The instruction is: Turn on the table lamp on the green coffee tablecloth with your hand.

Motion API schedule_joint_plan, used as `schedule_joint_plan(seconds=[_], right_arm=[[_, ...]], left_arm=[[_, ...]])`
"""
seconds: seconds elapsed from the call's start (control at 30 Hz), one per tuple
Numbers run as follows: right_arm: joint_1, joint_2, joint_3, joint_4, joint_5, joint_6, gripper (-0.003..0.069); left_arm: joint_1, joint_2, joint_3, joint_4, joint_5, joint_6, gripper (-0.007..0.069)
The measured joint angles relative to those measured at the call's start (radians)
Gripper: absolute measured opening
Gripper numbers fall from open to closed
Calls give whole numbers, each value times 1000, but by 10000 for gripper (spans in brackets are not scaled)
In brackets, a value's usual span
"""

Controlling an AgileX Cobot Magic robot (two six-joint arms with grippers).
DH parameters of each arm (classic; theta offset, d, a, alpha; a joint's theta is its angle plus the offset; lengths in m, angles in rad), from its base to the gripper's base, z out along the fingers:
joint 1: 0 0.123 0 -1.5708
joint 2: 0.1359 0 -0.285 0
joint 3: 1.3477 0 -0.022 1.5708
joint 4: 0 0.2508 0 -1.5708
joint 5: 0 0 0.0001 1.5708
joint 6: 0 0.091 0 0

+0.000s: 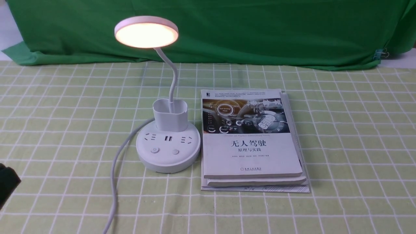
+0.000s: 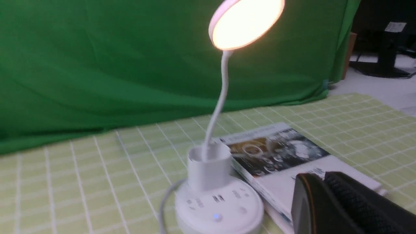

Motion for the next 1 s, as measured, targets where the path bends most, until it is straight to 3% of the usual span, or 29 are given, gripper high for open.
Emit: schedule_joint_plan(seconds=[0.1,0.3,0.43,1.0], right_arm=[[0,0,0,0,0,0,245],[0,0,0,0,1,0,245],[0,0,0,0,0,0,245],[0,0,0,0,0,0,245]], left_arm=[[141,-59,114,10,-71,81,41],[367,-82,281,-5,-88,99,44],[443,-83,312,-44,-63,86,46],[456,-84,312,-52,-69,73,64]])
